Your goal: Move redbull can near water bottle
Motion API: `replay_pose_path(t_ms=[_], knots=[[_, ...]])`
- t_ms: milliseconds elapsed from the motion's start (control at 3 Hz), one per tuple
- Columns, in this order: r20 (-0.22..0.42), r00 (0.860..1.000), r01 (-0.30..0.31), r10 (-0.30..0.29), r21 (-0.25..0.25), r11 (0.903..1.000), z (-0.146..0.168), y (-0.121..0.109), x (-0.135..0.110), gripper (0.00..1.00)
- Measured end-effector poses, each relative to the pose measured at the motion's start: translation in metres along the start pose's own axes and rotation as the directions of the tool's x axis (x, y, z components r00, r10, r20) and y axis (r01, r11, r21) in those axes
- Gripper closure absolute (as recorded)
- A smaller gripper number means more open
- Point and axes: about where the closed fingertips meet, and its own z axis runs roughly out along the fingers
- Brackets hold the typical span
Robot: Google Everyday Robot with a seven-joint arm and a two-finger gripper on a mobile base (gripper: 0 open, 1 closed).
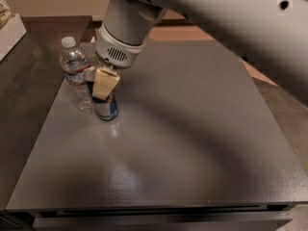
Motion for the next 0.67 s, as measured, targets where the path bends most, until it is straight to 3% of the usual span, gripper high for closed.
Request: replay_pose_path(t_ms=[667], knots=[[-0.002, 1.0, -0.01, 0.01, 0.014, 0.9999, 0.0062, 0.0001, 0.007, 0.36]])
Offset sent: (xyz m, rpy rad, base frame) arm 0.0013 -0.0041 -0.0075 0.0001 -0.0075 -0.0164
